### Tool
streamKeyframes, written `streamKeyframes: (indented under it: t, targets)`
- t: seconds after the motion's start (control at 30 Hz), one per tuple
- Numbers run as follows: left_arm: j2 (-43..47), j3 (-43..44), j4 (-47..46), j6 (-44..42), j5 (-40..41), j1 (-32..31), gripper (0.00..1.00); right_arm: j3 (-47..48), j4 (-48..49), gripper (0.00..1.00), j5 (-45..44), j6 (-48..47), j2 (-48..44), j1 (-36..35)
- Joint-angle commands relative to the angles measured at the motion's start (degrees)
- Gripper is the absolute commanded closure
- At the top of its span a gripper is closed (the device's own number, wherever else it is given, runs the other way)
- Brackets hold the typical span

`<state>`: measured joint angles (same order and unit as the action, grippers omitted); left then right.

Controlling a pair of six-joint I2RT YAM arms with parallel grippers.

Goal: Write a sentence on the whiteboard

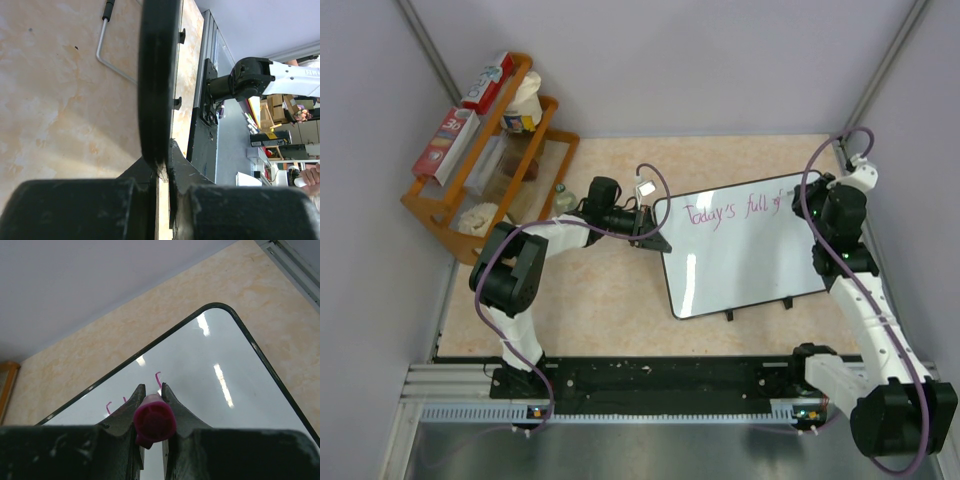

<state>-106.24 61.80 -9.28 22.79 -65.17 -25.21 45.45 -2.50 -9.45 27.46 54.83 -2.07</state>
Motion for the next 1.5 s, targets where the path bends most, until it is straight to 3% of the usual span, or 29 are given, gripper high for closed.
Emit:
streamKeyframes:
  t: [0.0, 0.9, 1.47]
  targets:
    - [1.38, -1.86, 2.78, -5.56, -1.45, -1.33, 1.0, 2.19, 3.65, 1.0, -1.09, -0.66, 0.89, 0.66]
    - [1.29, -1.86, 2.95, -5.65, -1.45, -1.33, 1.0, 1.13, 3.21, 1.0, -3.47, -1.1, 1.86, 1.8]
    - [1.21, -1.86, 2.95, -5.74, -1.19, -1.33, 1.0, -0.18, -1.54, 1.0, 9.27, -1.71, -6.84, 1.71]
